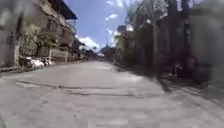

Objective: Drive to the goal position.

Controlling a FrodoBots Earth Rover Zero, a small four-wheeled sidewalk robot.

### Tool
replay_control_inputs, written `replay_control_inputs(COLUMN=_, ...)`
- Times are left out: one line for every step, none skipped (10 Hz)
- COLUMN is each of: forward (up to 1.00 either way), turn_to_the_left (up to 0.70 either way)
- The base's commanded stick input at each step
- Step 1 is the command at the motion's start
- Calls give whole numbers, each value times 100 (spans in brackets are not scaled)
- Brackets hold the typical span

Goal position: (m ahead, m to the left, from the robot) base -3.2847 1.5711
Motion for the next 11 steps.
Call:
replay_control_inputs(forward=91, turn_to_the_left=0)
replay_control_inputs(forward=91, turn_to_the_left=0)
replay_control_inputs(forward=91, turn_to_the_left=0)
replay_control_inputs(forward=91, turn_to_the_left=0)
replay_control_inputs(forward=91, turn_to_the_left=0)
replay_control_inputs(forward=91, turn_to_the_left=0)
replay_control_inputs(forward=91, turn_to_the_left=0)
replay_control_inputs(forward=92, turn_to_the_left=2)
replay_control_inputs(forward=95, turn_to_the_left=9)
replay_control_inputs(forward=98, turn_to_the_left=17)
replay_control_inputs(forward=100, turn_to_the_left=18)
